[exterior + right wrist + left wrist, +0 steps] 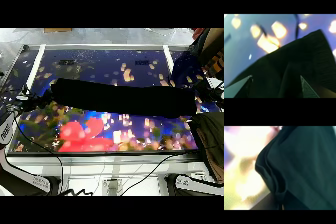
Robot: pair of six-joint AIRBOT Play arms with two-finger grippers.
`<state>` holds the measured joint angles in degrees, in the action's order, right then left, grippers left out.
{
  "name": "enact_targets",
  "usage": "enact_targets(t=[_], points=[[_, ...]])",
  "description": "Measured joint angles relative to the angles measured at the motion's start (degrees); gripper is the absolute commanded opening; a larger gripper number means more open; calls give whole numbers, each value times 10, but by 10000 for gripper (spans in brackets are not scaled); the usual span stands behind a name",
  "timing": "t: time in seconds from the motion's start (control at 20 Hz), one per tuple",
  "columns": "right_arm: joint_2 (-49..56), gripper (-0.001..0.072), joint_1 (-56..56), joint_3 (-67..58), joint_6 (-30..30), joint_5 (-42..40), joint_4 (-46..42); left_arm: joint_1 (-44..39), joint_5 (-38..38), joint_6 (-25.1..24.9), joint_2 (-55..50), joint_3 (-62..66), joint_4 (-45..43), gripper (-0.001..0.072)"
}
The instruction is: Fold the clothes and pants, and hang the long-sleeved shirts on hangers.
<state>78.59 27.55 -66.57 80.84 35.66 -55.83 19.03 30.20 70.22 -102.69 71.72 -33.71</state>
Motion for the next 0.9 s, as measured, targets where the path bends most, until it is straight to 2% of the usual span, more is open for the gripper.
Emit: enact_targets(t=[0.1,0.15,0.2,0.25,0.3,0.5,0.65,0.8,0.9], points=[[-1,301,-2,-28,-23,58,4,-1,0,-14,12,16,3,9],[-1,250,-6,-42,-33,87,4,-1,7,-25,22,23,0,9],[-2,232,-12,-53,-42,110,8,0,16,-34,35,29,-6,9],[-2,159,-24,-61,-51,129,12,2,26,-42,51,33,-20,9],[-2,21,-41,-68,-60,145,14,3,37,-47,69,37,-36,9],[-2,18,-149,-81,-77,127,25,4,79,-60,155,44,-88,9],[5,17,-262,-85,-78,33,26,4,100,-64,219,45,-119,9],[30,17,-371,-89,-41,-79,28,4,110,-67,273,46,-142,9],[61,17,-429,-106,-10,-123,28,4,122,-68,303,46,-148,9]])
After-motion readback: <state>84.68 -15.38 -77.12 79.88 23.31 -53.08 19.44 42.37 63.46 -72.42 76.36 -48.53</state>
